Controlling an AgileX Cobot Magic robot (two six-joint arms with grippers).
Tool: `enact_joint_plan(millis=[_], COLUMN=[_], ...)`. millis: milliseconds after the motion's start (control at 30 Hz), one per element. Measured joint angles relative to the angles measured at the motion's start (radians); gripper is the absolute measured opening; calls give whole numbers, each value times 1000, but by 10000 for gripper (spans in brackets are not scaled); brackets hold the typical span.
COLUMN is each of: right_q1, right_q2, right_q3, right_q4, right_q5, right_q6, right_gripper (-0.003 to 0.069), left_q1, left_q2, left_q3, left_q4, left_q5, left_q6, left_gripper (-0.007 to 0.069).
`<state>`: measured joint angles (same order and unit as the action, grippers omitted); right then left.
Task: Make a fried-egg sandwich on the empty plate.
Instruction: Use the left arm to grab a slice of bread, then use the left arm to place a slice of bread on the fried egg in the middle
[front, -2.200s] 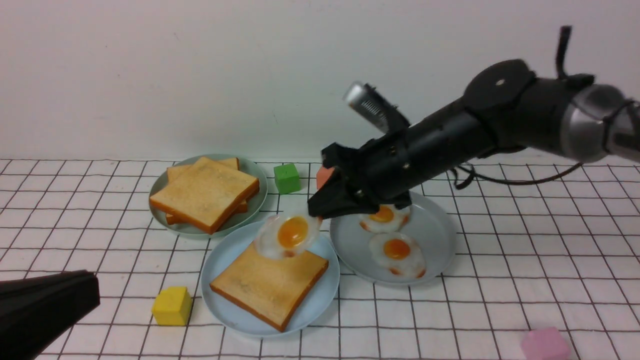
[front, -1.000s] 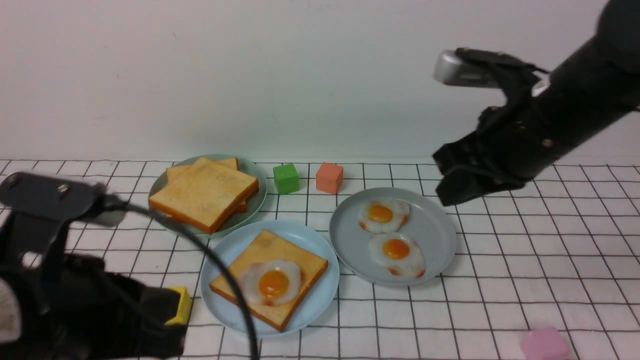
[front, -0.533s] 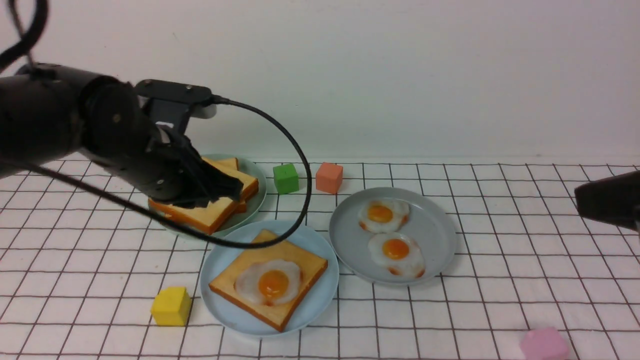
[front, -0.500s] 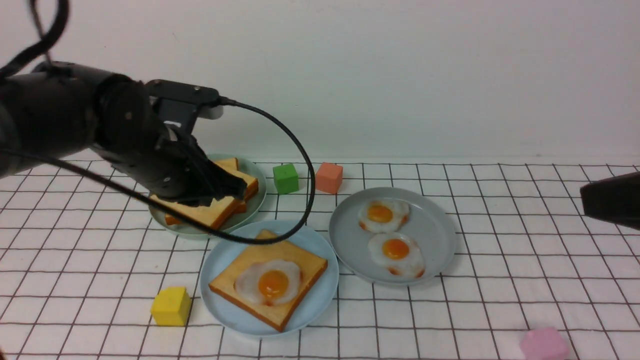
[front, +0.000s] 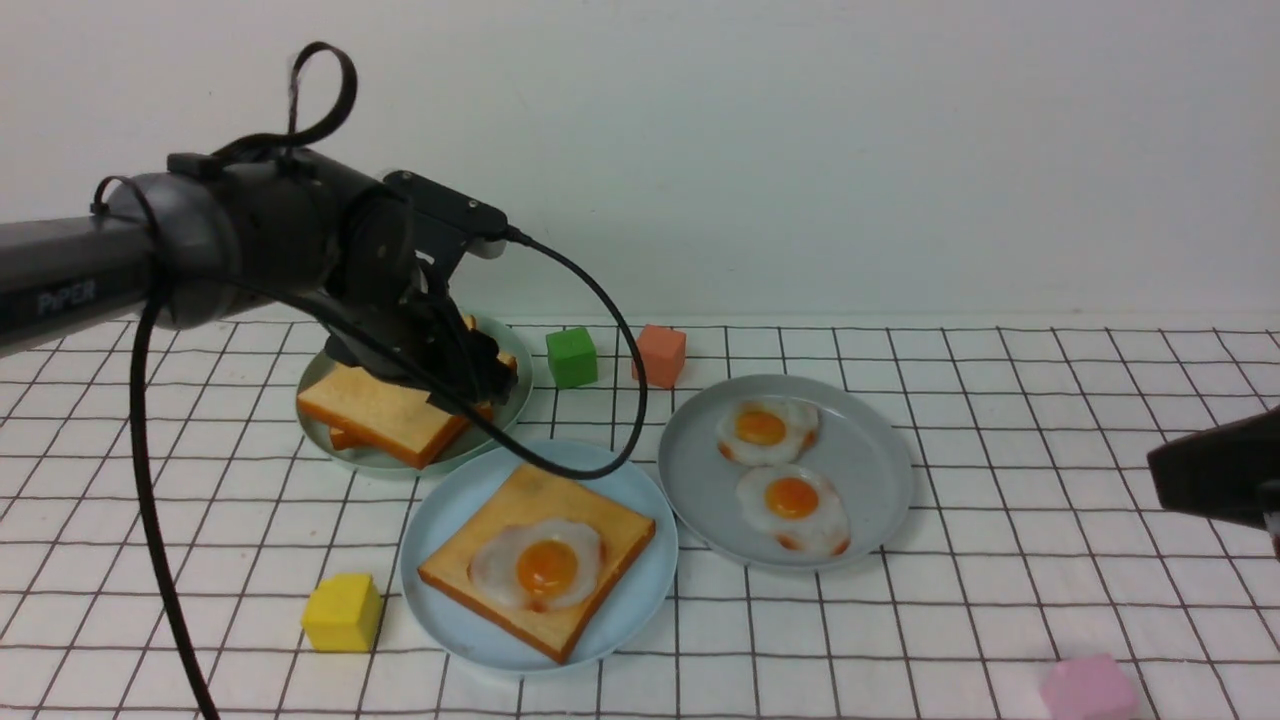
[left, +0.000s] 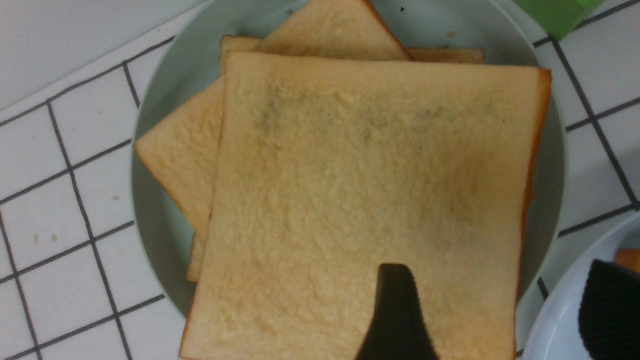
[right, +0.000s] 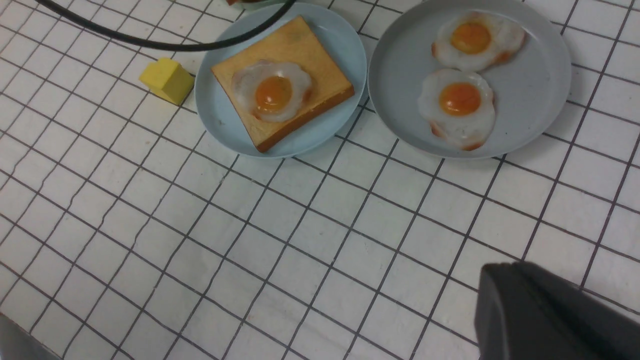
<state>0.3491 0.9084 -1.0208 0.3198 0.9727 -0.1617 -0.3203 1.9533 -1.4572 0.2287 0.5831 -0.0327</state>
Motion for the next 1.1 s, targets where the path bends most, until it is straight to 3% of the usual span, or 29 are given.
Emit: enact_joint_plan(millis=[67,200,367,467,533,567,733,1033,1100], right_q1=[0,0,0,0,0,0,0,0,0], right_q2=[1,1,1,1,1,1,1,1,1], right_q3=[0,0,0,0,0,0,0,0,0], right_q4=[3,6,6,11,18,17,25,28,28], right_q5=[-1,-3,-3,2,10,11,20,20,20], right_q6=[0,1,1,1,1,1,1,1,1], right_gripper=[11,14,16,19,20,21,23,29,32], left_q1=[0,0,0,0,0,0,-5,-24,-81], left_q2=[26,65,82,82,82,82,69,-115,-197], left_q3=[0,0,0,-4,-5,-5,-12,-8,6], left_q4=[4,37,62,66,66,66,63,55,54], left_q5=[-14,-26,-36,-34,-30,-29,-5,96,149], left_q6=[1,1,1,0,0,0,6,-4,-40], left_gripper=[554,573,545,443,335,335,72,60,60])
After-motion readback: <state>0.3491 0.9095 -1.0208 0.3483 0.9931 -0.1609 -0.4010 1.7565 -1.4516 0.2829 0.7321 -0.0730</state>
